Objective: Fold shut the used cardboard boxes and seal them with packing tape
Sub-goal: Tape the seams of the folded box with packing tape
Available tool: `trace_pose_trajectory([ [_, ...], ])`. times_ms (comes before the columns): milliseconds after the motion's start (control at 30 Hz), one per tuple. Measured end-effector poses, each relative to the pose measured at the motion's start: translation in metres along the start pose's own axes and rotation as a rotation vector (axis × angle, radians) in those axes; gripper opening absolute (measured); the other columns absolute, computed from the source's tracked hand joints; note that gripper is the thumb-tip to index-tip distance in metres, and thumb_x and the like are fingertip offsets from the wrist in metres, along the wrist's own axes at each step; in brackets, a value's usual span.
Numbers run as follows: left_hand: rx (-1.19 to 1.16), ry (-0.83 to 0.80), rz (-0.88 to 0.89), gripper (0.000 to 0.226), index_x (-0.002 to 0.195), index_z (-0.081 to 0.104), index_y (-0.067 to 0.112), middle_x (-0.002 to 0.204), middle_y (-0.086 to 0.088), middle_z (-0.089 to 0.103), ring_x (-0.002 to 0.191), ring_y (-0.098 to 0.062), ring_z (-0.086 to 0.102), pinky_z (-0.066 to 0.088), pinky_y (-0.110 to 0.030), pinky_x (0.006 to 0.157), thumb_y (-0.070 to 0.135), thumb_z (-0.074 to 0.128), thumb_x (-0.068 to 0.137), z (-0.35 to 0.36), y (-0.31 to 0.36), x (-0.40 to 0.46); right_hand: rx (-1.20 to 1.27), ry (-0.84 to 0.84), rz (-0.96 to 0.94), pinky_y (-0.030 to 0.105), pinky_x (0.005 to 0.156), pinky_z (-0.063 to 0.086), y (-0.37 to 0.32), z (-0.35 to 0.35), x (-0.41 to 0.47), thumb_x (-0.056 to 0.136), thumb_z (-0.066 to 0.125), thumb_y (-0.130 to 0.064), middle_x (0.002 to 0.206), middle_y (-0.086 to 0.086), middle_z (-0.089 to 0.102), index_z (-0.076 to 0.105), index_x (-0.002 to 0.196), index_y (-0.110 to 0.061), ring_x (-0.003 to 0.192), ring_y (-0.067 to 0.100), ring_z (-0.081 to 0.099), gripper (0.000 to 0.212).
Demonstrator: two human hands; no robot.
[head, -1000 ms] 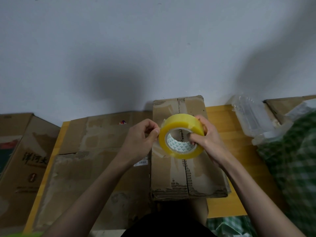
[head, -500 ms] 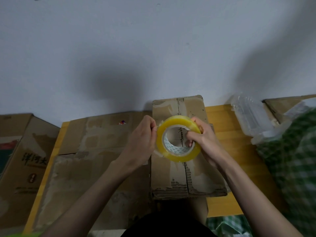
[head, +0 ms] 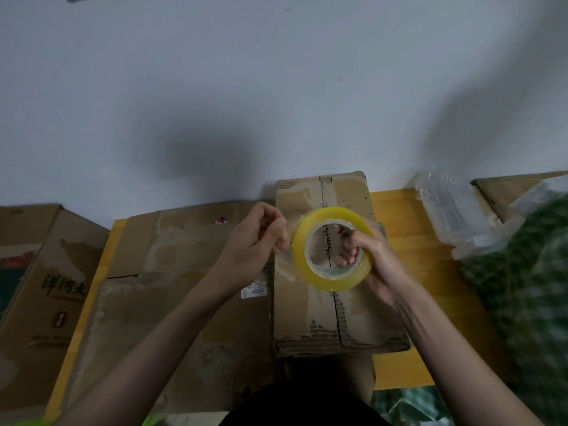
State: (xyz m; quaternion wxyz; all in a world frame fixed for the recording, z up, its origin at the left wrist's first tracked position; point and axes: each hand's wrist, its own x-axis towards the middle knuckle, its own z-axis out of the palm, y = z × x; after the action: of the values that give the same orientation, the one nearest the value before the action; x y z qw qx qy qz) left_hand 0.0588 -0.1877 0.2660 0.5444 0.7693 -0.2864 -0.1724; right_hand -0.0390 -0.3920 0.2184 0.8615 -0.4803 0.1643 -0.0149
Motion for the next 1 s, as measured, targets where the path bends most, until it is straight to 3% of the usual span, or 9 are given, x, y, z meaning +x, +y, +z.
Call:
trace_pose_trajectory([
  [100, -0.051, -0.015, -0.088, 0.031, 0.094, 0.061, 0.009, 0.078, -0.002, 0.067, 0.071, -0.015, 0.064, 0.054, -0.024, 0.069, 0.039, 0.054, 0.093, 0.0, 0.005, -0.008, 0.053, 0.012, -0.017, 0.028, 0.055, 0.045, 0.0, -0.004, -0.002, 0.075, 0.055, -0.001, 0.061, 0.004, 0.037, 0.06, 0.105, -0.003, 0.055, 0.014, 0.039, 0.031],
  [167, -0.062, -0.012, -0.128, 0.033, 0.093, 0.065, 0.01, 0.08, -0.005, 0.069, 0.072, -0.014, 0.065, 0.056, -0.023, 0.071, 0.042, 0.062, 0.085, 0.002, 0.008, -0.012, 0.047, 0.02, -0.03, 0.028, 0.056, 0.046, -0.001, -0.005, -0.002, 0.075, 0.056, -0.002, 0.061, 0.003, 0.038, 0.06, 0.105, -0.002, 0.055, 0.014, 0.04, 0.03],
  [267, -0.165, 0.017, -0.18, 0.027, 0.093, 0.069, 0.007, 0.081, -0.005, 0.072, 0.074, -0.014, 0.068, 0.057, -0.023, 0.071, 0.03, 0.075, 0.081, 0.004, 0.011, -0.014, 0.051, 0.012, -0.049, 0.028, 0.056, 0.047, -0.002, -0.004, -0.003, 0.075, 0.055, -0.001, 0.061, 0.003, 0.039, 0.06, 0.103, -0.002, 0.055, 0.014, 0.041, 0.029],
  [400, -0.27, 0.01, -0.229, 0.015, 0.095, 0.07, 0.001, 0.083, -0.004, 0.074, 0.077, -0.015, 0.07, 0.058, -0.022, 0.073, 0.012, 0.075, 0.086, 0.005, 0.012, -0.015, 0.086, -0.003, -0.056, 0.027, 0.054, 0.047, -0.002, 0.001, -0.004, 0.075, 0.054, 0.0, 0.061, 0.003, 0.04, 0.06, 0.102, -0.002, 0.055, 0.013, 0.041, 0.027],
  [767, -0.244, 0.115, -0.258, 0.018, 0.098, 0.074, 0.006, 0.088, -0.01, 0.075, 0.081, -0.021, 0.071, 0.059, -0.024, 0.072, 0.02, 0.074, 0.086, 0.006, 0.017, -0.009, -0.034, -0.016, -0.078, 0.031, 0.058, 0.046, -0.002, 0.0, -0.003, 0.072, 0.054, 0.002, 0.062, 0.007, 0.041, 0.06, 0.103, -0.001, 0.056, 0.016, 0.042, 0.032],
  [933, -0.339, 0.072, -0.313, 0.013, 0.095, 0.074, 0.004, 0.091, -0.02, 0.073, 0.08, -0.023, 0.071, 0.061, -0.027, 0.073, 0.014, 0.073, 0.087, 0.002, 0.019, -0.005, -0.106, -0.042, -0.101, 0.032, 0.06, 0.047, -0.006, -0.001, -0.004, 0.072, 0.054, 0.002, 0.062, 0.007, 0.042, 0.056, 0.103, -0.004, 0.056, 0.016, 0.044, 0.031],
  [1000, -0.26, 0.062, -0.25, 0.01, 0.093, 0.073, 0.004, 0.086, -0.016, 0.073, 0.077, -0.022, 0.071, 0.061, -0.025, 0.072, 0.012, 0.071, 0.089, 0.002, 0.022, -0.004, -0.134, -0.052, -0.103, 0.032, 0.063, 0.048, -0.008, -0.002, -0.005, 0.072, 0.053, 0.003, 0.062, 0.006, 0.044, 0.055, 0.096, -0.007, 0.057, 0.017, 0.045, 0.026],
])
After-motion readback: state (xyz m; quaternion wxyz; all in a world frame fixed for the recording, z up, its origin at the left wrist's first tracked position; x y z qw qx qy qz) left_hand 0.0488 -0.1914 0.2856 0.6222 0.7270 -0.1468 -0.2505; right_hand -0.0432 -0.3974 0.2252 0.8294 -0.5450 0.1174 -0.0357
